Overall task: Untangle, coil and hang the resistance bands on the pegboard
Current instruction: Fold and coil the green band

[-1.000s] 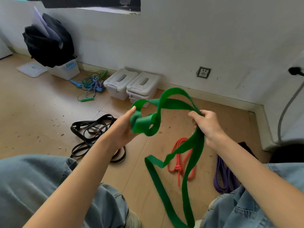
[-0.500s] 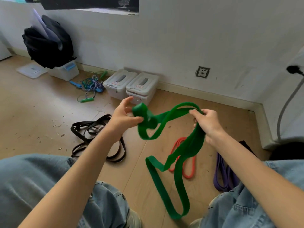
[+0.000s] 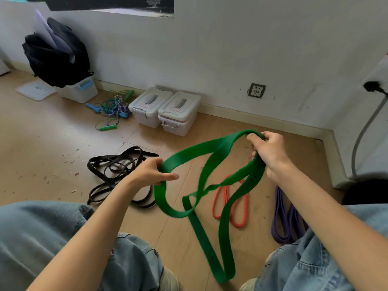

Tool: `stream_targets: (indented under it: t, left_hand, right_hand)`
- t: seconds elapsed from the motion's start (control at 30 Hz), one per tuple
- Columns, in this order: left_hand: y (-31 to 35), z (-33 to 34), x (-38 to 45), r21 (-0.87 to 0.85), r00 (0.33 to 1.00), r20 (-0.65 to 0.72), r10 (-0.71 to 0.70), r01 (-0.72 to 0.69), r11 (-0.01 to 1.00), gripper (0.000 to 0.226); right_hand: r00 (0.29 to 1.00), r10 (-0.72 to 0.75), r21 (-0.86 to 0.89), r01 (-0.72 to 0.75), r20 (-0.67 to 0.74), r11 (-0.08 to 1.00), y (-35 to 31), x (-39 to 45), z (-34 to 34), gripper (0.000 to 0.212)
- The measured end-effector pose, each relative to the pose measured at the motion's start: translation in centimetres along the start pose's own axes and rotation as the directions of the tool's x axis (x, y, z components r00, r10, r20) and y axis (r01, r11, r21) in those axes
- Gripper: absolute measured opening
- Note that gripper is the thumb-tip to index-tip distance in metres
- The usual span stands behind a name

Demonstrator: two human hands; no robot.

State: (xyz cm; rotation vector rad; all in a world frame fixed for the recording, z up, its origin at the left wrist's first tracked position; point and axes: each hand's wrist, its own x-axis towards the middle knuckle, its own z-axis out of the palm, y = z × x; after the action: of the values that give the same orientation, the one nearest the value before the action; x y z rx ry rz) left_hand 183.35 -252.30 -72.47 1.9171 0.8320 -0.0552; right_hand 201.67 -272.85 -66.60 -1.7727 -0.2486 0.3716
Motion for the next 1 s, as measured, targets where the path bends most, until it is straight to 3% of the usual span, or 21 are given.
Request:
stream_targets:
  t: [0.07, 0.2, 0.3, 0.4, 0.53, 0.6, 0.63, 0.7, 0.77, 0.83, 0.9, 0.93, 1.0]
  left_hand:
    - [0.4, 0.5, -0.2, -0.128, 0.99, 0.135, 0.037, -0.02, 0.992, 0.023]
    - [0.7, 0.7, -0.4, 0.276, 0.985, 0.108, 0.137, -0.163, 0.947, 0.023]
    - [0.9, 0.9, -0.5, 0.339, 0.975, 0.149, 0.162, -0.205, 0.918, 0.024]
    - [0.9, 0.8, -0.6, 0.433, 0.968, -0.069, 0.239, -0.187, 0.882, 0.017]
    - [0.7, 0.8, -0.9, 0.709, 0.845, -0.4, 0.355, 0.04, 0.704, 0.023]
    - [0.7, 0.8, -0.9, 0.72, 0.812, -0.463, 0.356, 0.11, 0.685, 0.029]
    - [0.7, 0.8, -0.8, 0.717, 0.846, -0.436, 0.306, 0.121, 0.687, 0.032]
    - [0.4, 0.9, -0.6, 0.665, 0.961, -0.249, 0.12, 0.08, 0.743, 0.049]
    - [0.5, 1.4, -0.7, 0.51, 1.0, -0.008, 0.003, 0.001, 0.86, 0.084]
    - [1.8, 2.3, -1.2, 0.25, 0.986, 0.147, 0.082, -0.117, 0.961, 0.095]
    - [3.5, 3.3, -1.7, -0.022, 0.942, 0.233, 0.243, -0.245, 0.969, 0.081]
    - [4.2, 3.5, -1.9, -0.121, 0.918, 0.239, 0.318, -0.296, 0.947, 0.069]
    - [4.8, 3.4, -2.3, -0.328, 0.874, 0.27, 0.403, -0.31, 0.892, 0.05]
  right_hand:
    - [1.0, 0.009, 0.005, -0.009, -0.001, 1.0, 0.3, 0.0, -0.1, 0.015]
    - [1.0, -0.027, -0.04, 0.027, 0.0, 0.999, 0.4, -0.2, -0.1, 0.014]
    - [0.998, -0.065, -0.07, 0.064, -0.006, 0.996, 0.2, -0.2, -0.3, 0.012]
    - [0.996, -0.091, -0.082, 0.09, -0.009, 0.993, 0.0, -0.3, -0.4, 0.012]
    - [0.989, -0.15, -0.089, 0.148, -0.006, 0.985, -0.4, -0.5, -0.4, 0.013]
    - [0.987, -0.162, -0.075, 0.161, -0.013, 0.984, -0.6, -0.6, -0.4, 0.012]
    - [0.985, -0.172, -0.083, 0.171, -0.01, 0.982, -0.7, -0.6, -0.5, 0.011]
    - [0.971, -0.232, -0.166, 0.237, 0.05, 0.957, -0.9, -0.7, -0.6, 0.007]
    - [0.928, -0.291, -0.282, 0.351, 0.234, 0.893, -1.4, -1.2, -0.3, 0.008]
    - [0.832, -0.277, -0.302, 0.453, 0.48, 0.839, -1.9, -2.3, 0.5, 0.013]
    - [0.719, -0.273, -0.209, 0.504, 0.639, 0.838, -2.4, -3.4, 1.4, 0.018]
    - [0.693, -0.302, -0.135, 0.501, 0.655, 0.855, -2.8, -3.6, 1.6, 0.018]
    - [0.724, -0.373, 0.005, 0.455, 0.581, 0.891, -3.7, -3.3, 1.4, 0.016]
